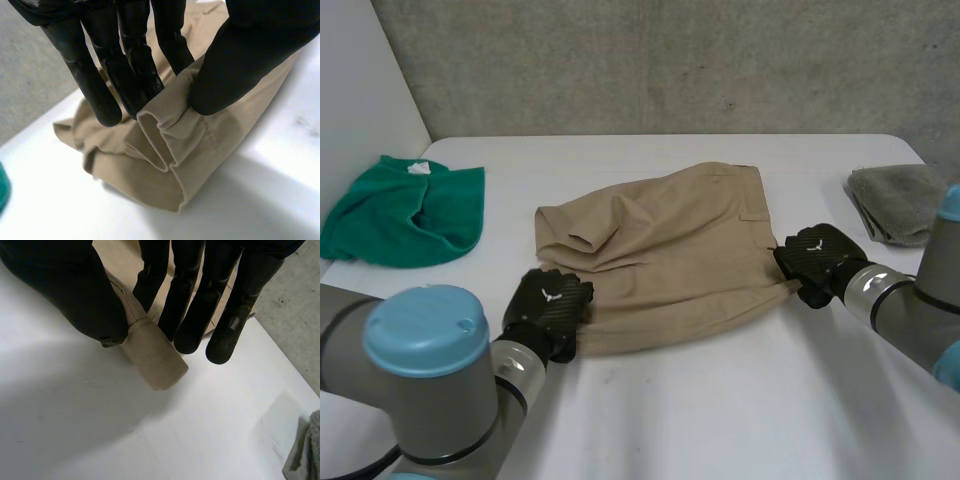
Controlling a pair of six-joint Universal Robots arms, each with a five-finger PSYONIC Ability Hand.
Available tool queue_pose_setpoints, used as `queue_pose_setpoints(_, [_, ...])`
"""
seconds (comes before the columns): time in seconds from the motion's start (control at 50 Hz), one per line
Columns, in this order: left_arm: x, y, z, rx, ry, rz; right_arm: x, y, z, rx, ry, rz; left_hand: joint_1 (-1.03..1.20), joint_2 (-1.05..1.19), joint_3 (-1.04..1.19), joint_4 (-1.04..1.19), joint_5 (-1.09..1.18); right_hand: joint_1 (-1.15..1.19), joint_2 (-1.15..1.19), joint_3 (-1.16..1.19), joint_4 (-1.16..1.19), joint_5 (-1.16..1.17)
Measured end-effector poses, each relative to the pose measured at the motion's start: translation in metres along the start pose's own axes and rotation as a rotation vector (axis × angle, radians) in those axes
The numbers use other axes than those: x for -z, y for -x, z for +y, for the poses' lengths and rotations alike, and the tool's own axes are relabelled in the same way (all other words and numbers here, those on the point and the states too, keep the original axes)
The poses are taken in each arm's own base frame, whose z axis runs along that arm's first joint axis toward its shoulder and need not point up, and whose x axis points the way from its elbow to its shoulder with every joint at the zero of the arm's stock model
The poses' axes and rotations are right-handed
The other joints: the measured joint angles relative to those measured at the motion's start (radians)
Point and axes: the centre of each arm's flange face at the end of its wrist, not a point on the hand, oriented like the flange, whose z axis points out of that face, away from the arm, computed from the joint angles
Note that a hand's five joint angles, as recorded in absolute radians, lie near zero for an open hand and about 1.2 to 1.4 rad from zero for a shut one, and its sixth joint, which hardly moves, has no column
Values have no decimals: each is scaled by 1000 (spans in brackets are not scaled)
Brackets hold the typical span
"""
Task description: Fold the laundry.
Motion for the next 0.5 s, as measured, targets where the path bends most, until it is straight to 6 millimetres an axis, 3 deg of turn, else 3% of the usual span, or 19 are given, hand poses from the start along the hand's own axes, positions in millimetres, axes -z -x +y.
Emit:
queue_pose_setpoints(0.16, [16,17,-33,-32,-90,-39,29,-6,-22,-27,36,-29,0,3,3,0,0,0,0,0,1,3])
queue_pose_setpoints(0.26, [14,32,-45,-33,-133,-81,42,-10,-38,-50,8,-14,0,4,3,0,0,0,0,0,1,3])
queue_pose_setpoints(0.34, [0,34,-33,-39,-89,-78,41,-7,-39,-92,5,-23,-391,-412,-399,-417,-385,0,0,0,1,10])
queue_pose_setpoints(0.5, [-18,27,-1,-64,36,-47,19,5,-18,-144,80,-36,-565,-619,-610,-623,-599,34,0,11,1,12])
